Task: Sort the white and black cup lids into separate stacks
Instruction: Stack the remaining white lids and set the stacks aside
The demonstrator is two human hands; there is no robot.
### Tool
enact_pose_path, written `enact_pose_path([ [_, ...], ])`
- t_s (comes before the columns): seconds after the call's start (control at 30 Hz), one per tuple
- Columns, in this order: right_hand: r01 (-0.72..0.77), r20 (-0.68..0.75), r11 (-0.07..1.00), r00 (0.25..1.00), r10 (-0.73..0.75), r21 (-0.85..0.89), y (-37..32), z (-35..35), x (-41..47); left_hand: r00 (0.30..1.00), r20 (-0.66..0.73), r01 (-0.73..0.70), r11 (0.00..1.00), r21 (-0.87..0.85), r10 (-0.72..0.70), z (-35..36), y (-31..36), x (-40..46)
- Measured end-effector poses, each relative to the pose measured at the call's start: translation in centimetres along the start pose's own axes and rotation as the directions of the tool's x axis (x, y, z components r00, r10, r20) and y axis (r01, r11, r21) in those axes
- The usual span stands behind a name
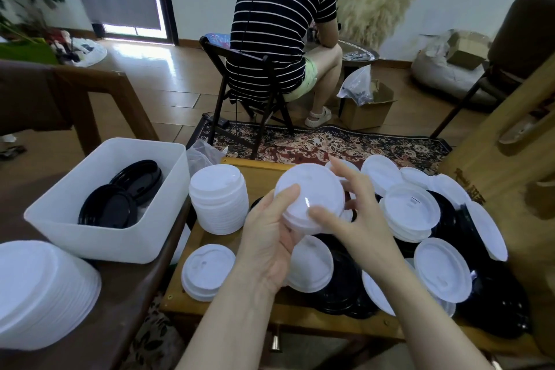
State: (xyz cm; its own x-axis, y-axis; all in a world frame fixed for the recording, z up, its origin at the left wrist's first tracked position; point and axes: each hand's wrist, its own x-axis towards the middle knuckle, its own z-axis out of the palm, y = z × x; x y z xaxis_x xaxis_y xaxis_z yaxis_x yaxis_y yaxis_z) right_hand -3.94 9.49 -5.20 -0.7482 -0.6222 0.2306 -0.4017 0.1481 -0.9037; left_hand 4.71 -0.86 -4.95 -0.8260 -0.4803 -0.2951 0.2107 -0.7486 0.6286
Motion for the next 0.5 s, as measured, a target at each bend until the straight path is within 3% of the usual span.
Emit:
enact_pose_path([
  [0.07, -0.136, 0.012, 0.956, 0.99, 0.138, 0.261, 0.2, -0.9, 0.4, 1.0, -0.015, -0.025, 0.998, -0.053, 0.024, 0.0, 0.5, 0.0],
  [0.13, -0.207, 0.094, 0.903, 0.978, 0.185, 0.377, 0.4, -1.5, 0.4, 0.999, -0.016, -0.047, 0.996, -0.072, 0.046, 0.1, 0.7, 0.0],
  [0.3, -0.27, 0.132, 0.837, 0.963, 0.236, 0.476, 0.1, -1.1, 0.2, 0.995, -0.057, -0.078, 0.997, -0.005, 0.077, 0.1, 0.7, 0.2],
  [0.5, -0.299, 0.096, 0.84, 0.953, 0.288, 0.453, 0.1, -0.6, 0.1, 0.99, -0.076, -0.115, 0.991, 0.072, 0.121, 0.3, 0.1, 0.3],
])
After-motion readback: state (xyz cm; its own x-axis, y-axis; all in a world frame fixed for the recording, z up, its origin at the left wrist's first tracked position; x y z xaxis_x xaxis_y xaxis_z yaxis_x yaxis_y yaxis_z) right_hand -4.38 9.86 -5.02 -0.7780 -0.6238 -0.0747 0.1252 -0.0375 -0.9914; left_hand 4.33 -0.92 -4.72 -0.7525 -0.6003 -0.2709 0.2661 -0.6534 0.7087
